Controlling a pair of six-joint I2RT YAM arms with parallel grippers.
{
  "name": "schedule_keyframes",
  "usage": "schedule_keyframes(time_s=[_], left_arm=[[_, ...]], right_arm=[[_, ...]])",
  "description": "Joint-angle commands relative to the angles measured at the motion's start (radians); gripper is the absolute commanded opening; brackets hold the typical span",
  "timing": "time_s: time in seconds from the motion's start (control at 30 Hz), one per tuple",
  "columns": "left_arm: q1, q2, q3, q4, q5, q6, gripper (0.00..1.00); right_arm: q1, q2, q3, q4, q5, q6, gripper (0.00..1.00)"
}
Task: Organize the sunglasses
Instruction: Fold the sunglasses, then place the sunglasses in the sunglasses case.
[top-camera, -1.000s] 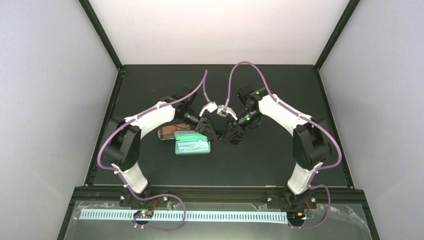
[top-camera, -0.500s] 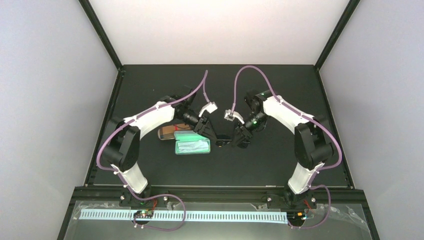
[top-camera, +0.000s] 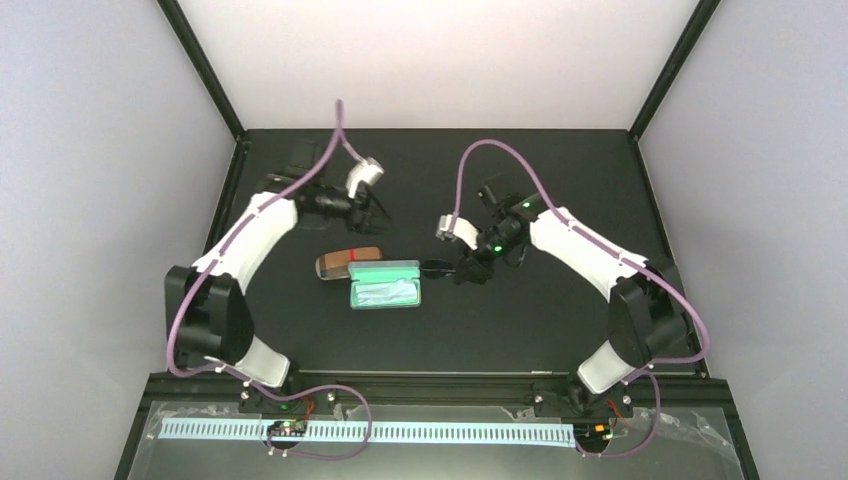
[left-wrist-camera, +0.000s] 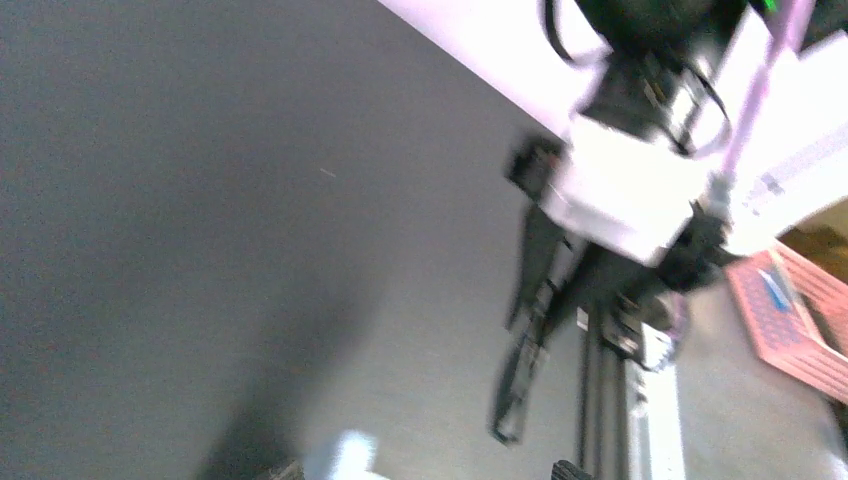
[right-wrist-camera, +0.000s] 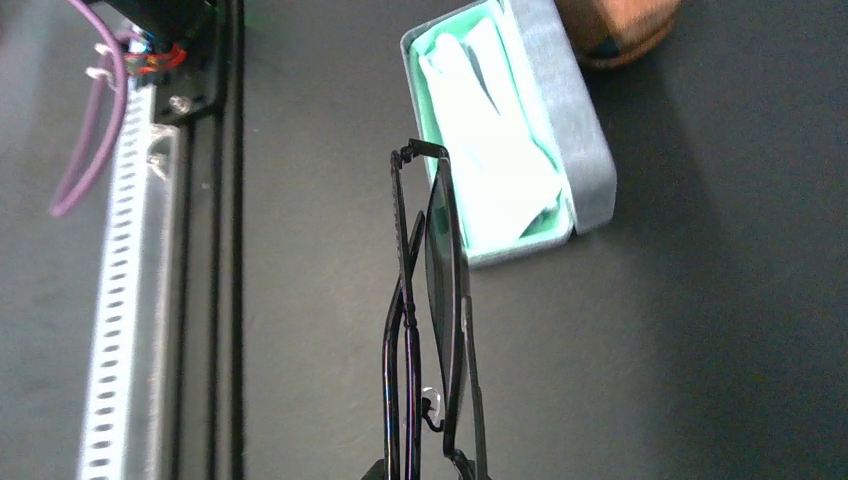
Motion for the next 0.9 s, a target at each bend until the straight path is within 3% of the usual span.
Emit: schedule_keyframes(time_s=[0.0, 0.13, 0.27, 0.57, 0.87], left_arm=[[0.168, -0.075, 0.084, 0.041, -0.054, -0.026, 0.65], [0.305, -0.11, 0.099, 0.123, -0.038, -0.161, 0.66], [0.372, -0.158, 0.078, 0.176, -0.048, -0.219, 0.66], [0.395, -0.207, 0.014, 0.231, -0.086, -0.24, 0.67], [0.395, -0.215, -0.014, 0.243, -0.096, -0.246, 0.68]], right_arm=[[0.128, -0.014, -0.008, 0.264, 0.195, 0.108, 0.17], [0.239, 0.021, 0.018, 0.385, 0.337, 0.107, 0.17], [0.324, 0.072, 0.057, 0.448, 0.435, 0.071, 0.17], [0.451, 0.159, 0.046, 0.647, 0.629, 0.052, 0.17], [0.524, 0.254, 0.037, 0.734, 0.724, 0.027, 0.17]])
